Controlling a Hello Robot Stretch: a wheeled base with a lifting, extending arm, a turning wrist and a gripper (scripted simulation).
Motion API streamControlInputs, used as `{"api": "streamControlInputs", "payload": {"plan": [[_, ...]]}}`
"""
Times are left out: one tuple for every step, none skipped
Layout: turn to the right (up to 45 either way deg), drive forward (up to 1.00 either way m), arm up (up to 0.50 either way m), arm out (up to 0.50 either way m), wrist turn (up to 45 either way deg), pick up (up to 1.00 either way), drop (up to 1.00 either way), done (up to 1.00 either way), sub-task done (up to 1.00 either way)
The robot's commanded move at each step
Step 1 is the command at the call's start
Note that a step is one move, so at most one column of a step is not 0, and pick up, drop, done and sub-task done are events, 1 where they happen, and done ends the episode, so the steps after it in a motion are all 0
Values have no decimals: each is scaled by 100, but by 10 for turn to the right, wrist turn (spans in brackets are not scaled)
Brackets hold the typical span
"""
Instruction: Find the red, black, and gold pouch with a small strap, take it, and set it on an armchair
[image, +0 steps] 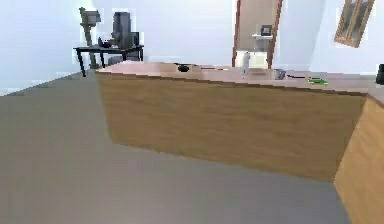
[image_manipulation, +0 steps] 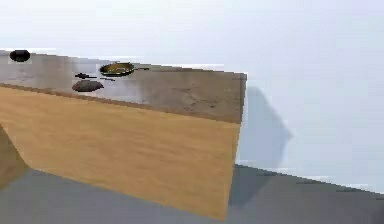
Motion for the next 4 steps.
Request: {"api": "streamControlInputs", "payload": {"plan": [[450,0,0,0,0,0,0,0,0],[270,0,0,0,0,0,0,0,0],[0,25,0,0,0,0,0,0,0],[-450,0,0,0,0,0,0,0,0]]}}
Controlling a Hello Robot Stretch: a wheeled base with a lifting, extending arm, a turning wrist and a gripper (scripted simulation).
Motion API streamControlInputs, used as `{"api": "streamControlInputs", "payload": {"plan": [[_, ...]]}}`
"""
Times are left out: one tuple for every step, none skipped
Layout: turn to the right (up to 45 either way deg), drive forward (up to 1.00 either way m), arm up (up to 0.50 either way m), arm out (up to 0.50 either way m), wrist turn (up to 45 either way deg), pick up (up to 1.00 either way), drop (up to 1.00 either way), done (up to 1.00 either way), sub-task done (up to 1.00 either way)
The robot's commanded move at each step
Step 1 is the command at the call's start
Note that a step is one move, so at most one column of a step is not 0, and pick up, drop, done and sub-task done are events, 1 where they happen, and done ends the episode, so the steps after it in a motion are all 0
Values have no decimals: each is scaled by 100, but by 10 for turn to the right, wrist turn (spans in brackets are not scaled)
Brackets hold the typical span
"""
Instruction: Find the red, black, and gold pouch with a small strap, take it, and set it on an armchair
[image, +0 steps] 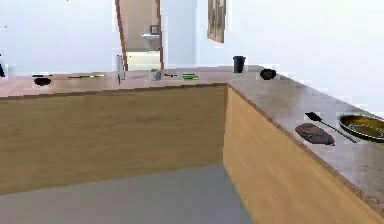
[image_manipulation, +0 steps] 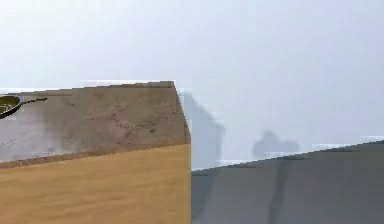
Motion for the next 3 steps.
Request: {"api": "streamControlInputs", "payload": {"plan": [[-450,0,0,0,0,0,0,0,0],[-90,0,0,0,0,0,0,0,0],[450,0,0,0,0,0,0,0,0]]}}
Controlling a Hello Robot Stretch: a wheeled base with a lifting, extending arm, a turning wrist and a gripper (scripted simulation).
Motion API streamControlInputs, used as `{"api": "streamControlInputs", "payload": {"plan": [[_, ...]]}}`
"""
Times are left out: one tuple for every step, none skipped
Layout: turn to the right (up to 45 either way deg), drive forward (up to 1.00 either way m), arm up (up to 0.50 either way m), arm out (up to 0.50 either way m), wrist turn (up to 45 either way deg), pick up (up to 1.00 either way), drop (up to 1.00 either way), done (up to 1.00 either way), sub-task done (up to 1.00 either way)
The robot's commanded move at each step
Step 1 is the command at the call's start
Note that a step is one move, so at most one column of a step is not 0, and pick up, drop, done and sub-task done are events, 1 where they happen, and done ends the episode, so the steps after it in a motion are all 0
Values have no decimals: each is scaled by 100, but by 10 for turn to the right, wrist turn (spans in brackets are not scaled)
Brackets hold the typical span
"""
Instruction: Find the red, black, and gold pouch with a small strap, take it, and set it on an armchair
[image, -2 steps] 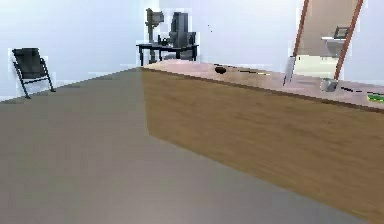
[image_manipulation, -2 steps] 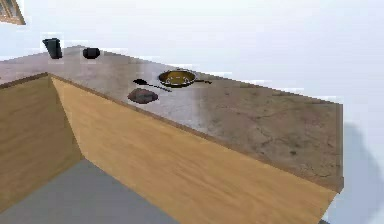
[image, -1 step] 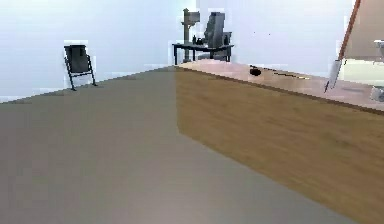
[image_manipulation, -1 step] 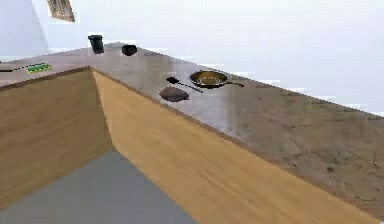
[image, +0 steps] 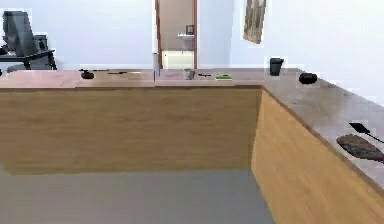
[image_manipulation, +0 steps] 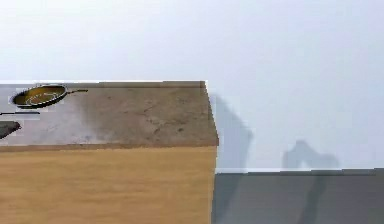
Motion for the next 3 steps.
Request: {"api": "streamControlInputs", "payload": {"plan": [[360,0,0,0,0,0,0,0,0],[0,50,0,0,0,0,0,0,0],[-450,0,0,0,0,0,0,0,0]]}}
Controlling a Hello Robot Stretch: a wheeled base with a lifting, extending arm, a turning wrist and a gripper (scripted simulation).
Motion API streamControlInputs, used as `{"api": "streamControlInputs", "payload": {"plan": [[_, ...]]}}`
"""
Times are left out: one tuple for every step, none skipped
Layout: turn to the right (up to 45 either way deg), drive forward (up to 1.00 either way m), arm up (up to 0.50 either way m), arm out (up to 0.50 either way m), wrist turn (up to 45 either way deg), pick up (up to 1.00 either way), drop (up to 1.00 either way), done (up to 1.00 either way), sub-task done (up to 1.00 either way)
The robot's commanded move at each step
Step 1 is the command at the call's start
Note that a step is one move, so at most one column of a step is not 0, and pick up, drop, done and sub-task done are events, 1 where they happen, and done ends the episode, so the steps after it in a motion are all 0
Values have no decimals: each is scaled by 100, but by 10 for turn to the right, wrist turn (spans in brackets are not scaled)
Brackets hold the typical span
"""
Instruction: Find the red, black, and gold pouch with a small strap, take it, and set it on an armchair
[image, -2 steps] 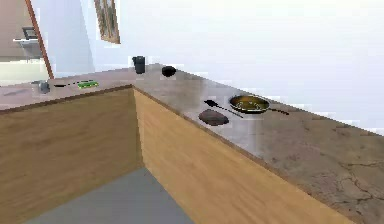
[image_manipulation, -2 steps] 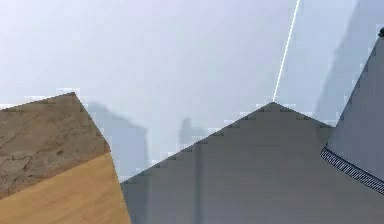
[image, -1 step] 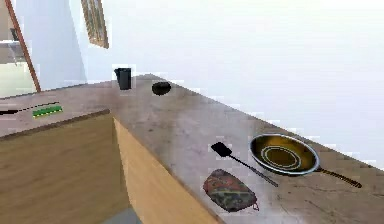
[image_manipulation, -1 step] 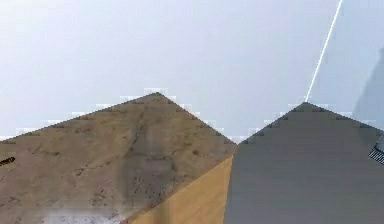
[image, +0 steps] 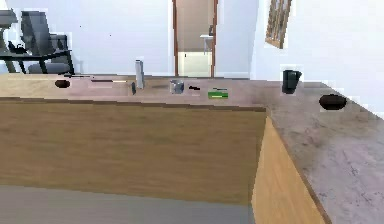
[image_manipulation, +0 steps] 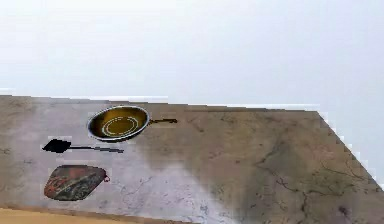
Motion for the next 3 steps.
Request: {"api": "streamControlInputs", "payload": {"plan": [[-270,0,0,0,0,0,0,0,0],[0,0,50,0,0,0,0,0,0],[0,0,38,0,0,0,0,0,0]]}}
